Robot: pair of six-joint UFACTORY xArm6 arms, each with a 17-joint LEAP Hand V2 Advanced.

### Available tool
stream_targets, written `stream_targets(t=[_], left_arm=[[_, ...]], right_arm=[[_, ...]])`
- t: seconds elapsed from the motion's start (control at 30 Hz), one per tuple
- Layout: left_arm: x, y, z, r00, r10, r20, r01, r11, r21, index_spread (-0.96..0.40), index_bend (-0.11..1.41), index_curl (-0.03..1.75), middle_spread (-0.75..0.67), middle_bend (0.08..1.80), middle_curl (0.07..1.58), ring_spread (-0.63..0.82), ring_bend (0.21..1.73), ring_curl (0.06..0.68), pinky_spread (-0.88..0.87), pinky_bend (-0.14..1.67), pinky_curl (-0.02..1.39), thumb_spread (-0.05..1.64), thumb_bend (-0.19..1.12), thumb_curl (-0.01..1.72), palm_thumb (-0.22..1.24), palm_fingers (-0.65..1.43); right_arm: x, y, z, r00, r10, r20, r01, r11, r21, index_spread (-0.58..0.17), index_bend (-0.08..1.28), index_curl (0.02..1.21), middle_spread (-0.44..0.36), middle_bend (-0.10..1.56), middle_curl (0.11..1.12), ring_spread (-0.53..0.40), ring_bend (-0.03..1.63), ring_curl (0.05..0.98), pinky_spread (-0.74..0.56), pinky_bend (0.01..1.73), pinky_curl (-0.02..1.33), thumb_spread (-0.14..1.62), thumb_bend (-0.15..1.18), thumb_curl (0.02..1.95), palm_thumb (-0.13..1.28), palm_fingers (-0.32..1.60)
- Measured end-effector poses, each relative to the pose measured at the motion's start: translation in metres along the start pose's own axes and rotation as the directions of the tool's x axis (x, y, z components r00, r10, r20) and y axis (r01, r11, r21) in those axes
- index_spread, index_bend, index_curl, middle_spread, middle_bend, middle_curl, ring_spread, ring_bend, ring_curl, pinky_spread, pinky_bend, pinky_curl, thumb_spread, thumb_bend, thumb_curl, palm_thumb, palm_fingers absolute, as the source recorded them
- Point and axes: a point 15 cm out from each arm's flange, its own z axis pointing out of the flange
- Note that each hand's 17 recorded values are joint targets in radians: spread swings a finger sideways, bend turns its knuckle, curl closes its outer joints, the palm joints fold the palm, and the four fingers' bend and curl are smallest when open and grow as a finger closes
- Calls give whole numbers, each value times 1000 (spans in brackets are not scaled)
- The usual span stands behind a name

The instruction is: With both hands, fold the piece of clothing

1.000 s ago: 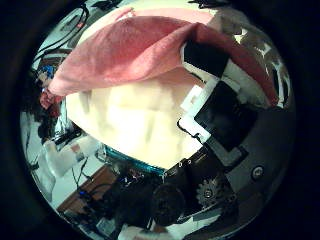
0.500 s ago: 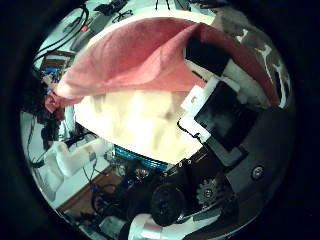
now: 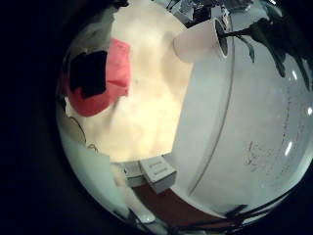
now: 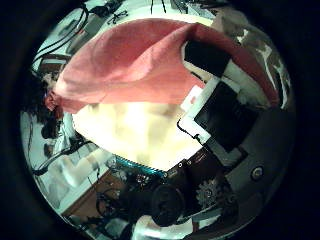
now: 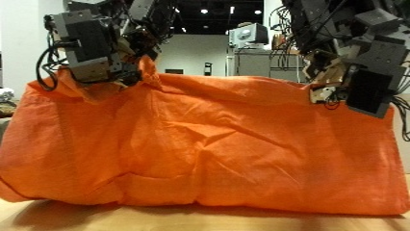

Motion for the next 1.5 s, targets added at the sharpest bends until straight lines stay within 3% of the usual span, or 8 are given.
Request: stream_targets(t=[0.23, 0.63, 0.97, 1.2, 1.33, 1.5], left_arm=[[-9, -47, 2, 1000, -4, 16, 3, 999, 41, -675, 409, 860, -490, 1064, 540, -559, 968, 430, -687, 1088, 473, 1139, 264, 1674, 638, 1193], [-37, -113, 19, 1000, -31, -4, 31, 999, 29, -677, 389, 872, -485, 1065, 548, -561, 979, 434, -690, 1083, 478, 1165, 287, 1653, 628, 1177], [-59, -176, 49, 999, -33, -19, 34, 998, 61, -681, 382, 887, -481, 1060, 554, -556, 961, 433, -689, 1076, 482, 1186, 306, 1624, 621, 1150], [-58, -201, 74, 999, -29, -41, 31, 998, 49, -630, 239, 893, -484, 977, 559, -538, 899, 432, -693, 1013, 484, 1199, 256, 1471, 566, 823], [-64, -211, 78, 998, -41, -43, 44, 997, 71, -534, 136, 869, -449, 855, 550, -497, 927, 446, -673, 1025, 506, 1193, 181, 1310, 516, 598], [-75, -224, 78, 997, -62, -44, 67, 991, 117, -395, 123, 807, -383, 750, 533, -442, 971, 455, -639, 1053, 529, 1191, 110, 1123, 499, 453]], right_arm=[[-1, -37, 5, 1000, 6, 0, -6, 1000, -15, -347, 919, 1114, -179, 1186, 978, -263, 1263, 866, -264, 1167, 985, 1135, -10, 656, 1085, 1049], [3, -114, 18, 1000, 26, 3, -26, 999, -25, -353, 906, 1124, -178, 1187, 978, -265, 1257, 872, -272, 1150, 1008, 1152, -10, 657, 1068, 1048], [-6, -176, 51, 1000, 27, 6, -26, 999, -45, -357, 881, 1122, -189, 1152, 975, -274, 1244, 863, -284, 1139, 1007, 1178, -26, 559, 920, 1036], [-21, -213, 91, 1000, 13, 17, -13, 1000, -1, -360, 802, 1061, -185, 1078, 925, -271, 1216, 801, -326, 1074, 945, 1193, -23, 477, 832, 1088], [-21, -225, 97, 999, 21, 24, -22, 999, 31, -382, 657, 1005, -193, 972, 867, -276, 1201, 748, -395, 1042, 880, 1216, -17, 443, 812, 1039], [-13, -246, 99, 998, 42, 44, -46, 993, 107, -409, 453, 938, -207, 872, 820, -284, 1216, 708, -430, 1065, 839, 1267, -7, 414, 818, 1034]])
